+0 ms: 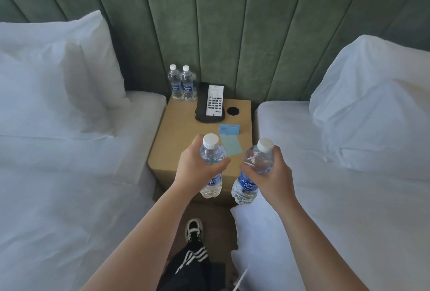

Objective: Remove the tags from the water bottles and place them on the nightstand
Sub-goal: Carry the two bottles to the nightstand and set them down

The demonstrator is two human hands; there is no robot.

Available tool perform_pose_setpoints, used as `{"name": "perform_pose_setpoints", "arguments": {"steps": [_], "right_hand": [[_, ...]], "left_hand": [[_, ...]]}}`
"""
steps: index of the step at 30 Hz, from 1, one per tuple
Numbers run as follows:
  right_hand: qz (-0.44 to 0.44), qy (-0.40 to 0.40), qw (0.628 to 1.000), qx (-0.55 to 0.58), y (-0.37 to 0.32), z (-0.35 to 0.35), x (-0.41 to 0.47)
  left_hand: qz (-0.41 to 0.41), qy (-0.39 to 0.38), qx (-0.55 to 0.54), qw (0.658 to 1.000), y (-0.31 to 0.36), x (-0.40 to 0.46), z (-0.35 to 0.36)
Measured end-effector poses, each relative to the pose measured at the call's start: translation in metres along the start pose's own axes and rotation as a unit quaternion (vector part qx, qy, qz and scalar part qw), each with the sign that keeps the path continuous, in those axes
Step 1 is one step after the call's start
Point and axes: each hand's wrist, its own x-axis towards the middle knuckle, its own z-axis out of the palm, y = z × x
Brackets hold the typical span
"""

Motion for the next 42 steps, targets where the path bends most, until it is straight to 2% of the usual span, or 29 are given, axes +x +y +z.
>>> {"name": "perform_pose_setpoints", "arguments": {"steps": [9, 17, 25, 34, 42], "right_hand": [[0.057, 0.007, 0.998, -0.024, 0.025, 0.066, 0.154], [0.108, 0.02, 0.994, 0.002, 0.044, 0.097, 0.284], [0.12, 0.042, 0.992, 0.01, 0.106, 0.121, 0.418], [0.093, 0.075, 0.992, 0.035, 0.202, 0.162, 0.507], [0.052, 0.033, 0.998, 0.015, 0.237, 0.176, 0.539]], "left_hand": [[-0.038, -0.06, -0.045, 0.996, -0.052, 0.177, 0.019], [-0.024, -0.072, -0.046, 0.996, -0.076, 0.33, 0.041], [-0.029, -0.099, -0.036, 0.994, -0.111, 0.465, 0.118], [0.008, -0.062, -0.005, 0.998, -0.187, 0.545, 0.191], [0.039, -0.111, 0.008, 0.993, -0.214, 0.567, 0.223]]}}
